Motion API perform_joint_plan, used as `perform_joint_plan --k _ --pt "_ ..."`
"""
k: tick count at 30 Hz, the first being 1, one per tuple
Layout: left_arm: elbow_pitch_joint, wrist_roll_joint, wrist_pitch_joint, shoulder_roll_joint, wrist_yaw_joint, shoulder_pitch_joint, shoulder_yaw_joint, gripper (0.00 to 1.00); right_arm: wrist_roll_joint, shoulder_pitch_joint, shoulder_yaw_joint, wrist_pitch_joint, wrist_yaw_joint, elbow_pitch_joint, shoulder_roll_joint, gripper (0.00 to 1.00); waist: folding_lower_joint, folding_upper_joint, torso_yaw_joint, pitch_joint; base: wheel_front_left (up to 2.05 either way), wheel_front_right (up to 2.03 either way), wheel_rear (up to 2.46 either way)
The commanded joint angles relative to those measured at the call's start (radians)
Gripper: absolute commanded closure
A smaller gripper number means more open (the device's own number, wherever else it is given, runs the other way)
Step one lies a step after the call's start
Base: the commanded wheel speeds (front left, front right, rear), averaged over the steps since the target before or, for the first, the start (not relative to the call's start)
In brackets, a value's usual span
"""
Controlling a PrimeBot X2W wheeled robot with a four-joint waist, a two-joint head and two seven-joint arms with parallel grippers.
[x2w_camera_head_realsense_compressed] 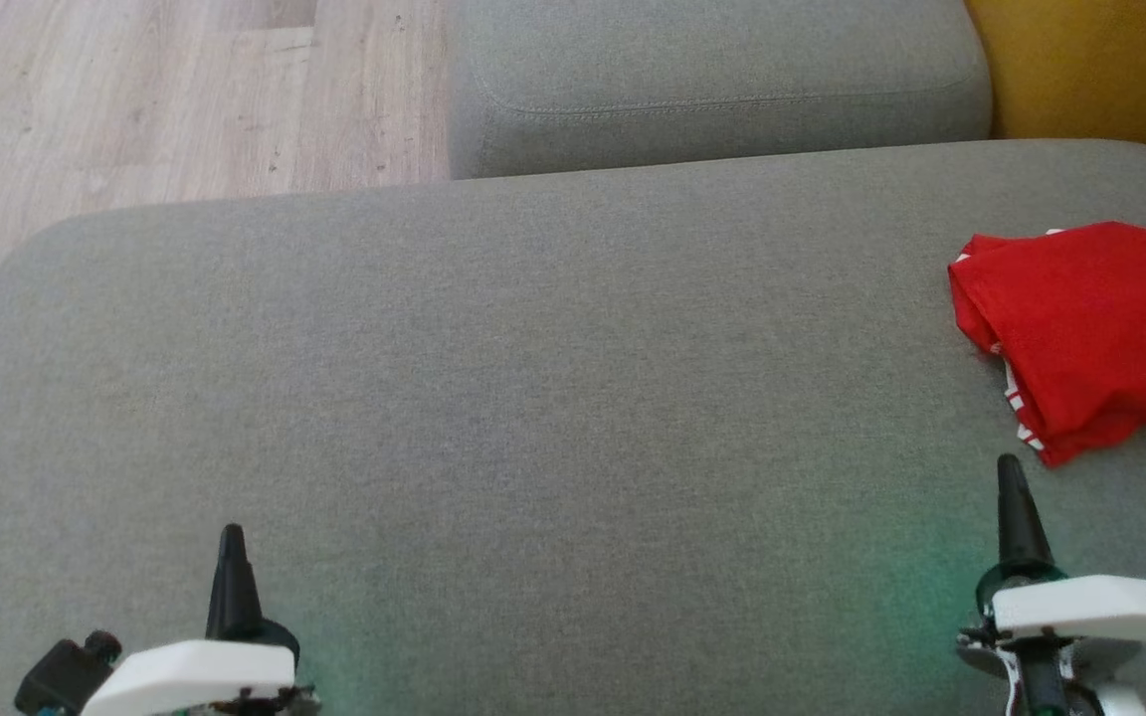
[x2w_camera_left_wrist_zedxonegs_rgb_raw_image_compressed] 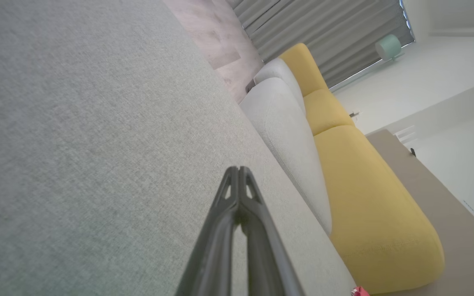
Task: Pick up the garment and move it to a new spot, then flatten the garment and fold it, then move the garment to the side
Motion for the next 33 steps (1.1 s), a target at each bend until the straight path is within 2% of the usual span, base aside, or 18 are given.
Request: perform_joint_plan --k 1,33 --pt "-0.024 -0.033 0.007 0.014 -0.008 -0.061 0.037 1.0 0.038 -0.057 0.005 0.009 0.0 -0.031 -0.019 1.0 -0.0001 0.0 0.0 0.0 0.0 0.0 0.0" --pt "0.014 -0.401 0.102 0.012 -0.058 -0.131 0.124 1.0 0.432 -0.115 -0.052 0.102 -0.001 -0.019 -0.019 1.0 -0.0001 0.0 -0.002 0.001 0.0 0.0 0.0"
